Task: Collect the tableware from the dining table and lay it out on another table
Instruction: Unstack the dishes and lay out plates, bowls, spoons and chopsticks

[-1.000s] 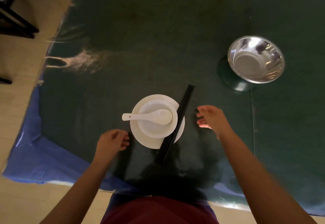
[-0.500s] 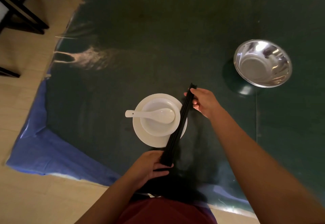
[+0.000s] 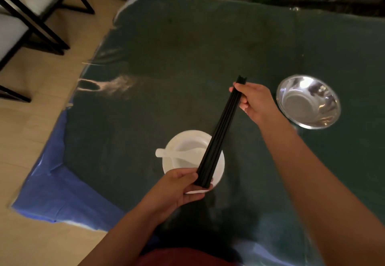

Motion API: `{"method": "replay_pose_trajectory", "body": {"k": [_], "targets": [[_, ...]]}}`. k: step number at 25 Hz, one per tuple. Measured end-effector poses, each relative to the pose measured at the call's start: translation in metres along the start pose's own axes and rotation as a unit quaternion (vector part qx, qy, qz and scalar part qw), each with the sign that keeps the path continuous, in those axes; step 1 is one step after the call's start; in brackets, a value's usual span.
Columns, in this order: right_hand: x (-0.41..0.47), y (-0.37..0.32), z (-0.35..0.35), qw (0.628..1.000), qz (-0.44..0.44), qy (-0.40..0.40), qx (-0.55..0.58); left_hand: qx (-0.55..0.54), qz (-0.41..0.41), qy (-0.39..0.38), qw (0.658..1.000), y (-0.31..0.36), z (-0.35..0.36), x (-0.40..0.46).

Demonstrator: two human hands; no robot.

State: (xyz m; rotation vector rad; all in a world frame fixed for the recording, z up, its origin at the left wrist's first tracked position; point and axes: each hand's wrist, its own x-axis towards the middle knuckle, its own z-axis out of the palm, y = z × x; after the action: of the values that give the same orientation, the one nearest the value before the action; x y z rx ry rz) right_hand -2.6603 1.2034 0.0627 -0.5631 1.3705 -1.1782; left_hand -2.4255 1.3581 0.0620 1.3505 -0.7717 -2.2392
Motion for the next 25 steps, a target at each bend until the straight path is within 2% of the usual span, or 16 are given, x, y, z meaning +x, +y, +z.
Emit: {"method": "replay_pose_trajectory", "body": {"k": [3,6,10,15,17,20,22,25], "targets": [[0.028,-0.035,0.065,0.999,-0.025,-0.048,-0.004,-0.035,0.061,0.033,0.997,0.04,-0.036,-0.003],[0.057,-0.035,0.136,0.997,-0.037,-0.071,-0.021,-0.083,0.089,0.11,0.986,0.067,-0.087,0.002],[0.111,0.006,0.218,0.996,0.015,-0.058,-0.069,-0.122,0.073,0.207,0.968,0.085,-0.161,0.033],[0.196,0.039,0.279,0.992,0.05,-0.007,-0.119,-0.089,0.11,0.282,0.949,0.114,-0.222,0.094],[0.222,0.047,0.292,0.989,0.061,0.003,-0.136,-0.033,0.129,0.298,0.945,0.121,-0.239,0.112],[0.25,0.052,0.307,0.987,0.073,0.004,-0.142,0.146,0.154,0.33,0.92,0.124,-0.256,0.13],[0.261,0.053,0.312,0.987,0.083,0.002,-0.137,0.284,0.178,0.362,0.87,0.122,-0.261,0.134],[0.27,0.057,0.32,0.987,0.088,0.003,-0.131,0.397,0.245,0.415,0.781,0.12,-0.263,0.139]]}}
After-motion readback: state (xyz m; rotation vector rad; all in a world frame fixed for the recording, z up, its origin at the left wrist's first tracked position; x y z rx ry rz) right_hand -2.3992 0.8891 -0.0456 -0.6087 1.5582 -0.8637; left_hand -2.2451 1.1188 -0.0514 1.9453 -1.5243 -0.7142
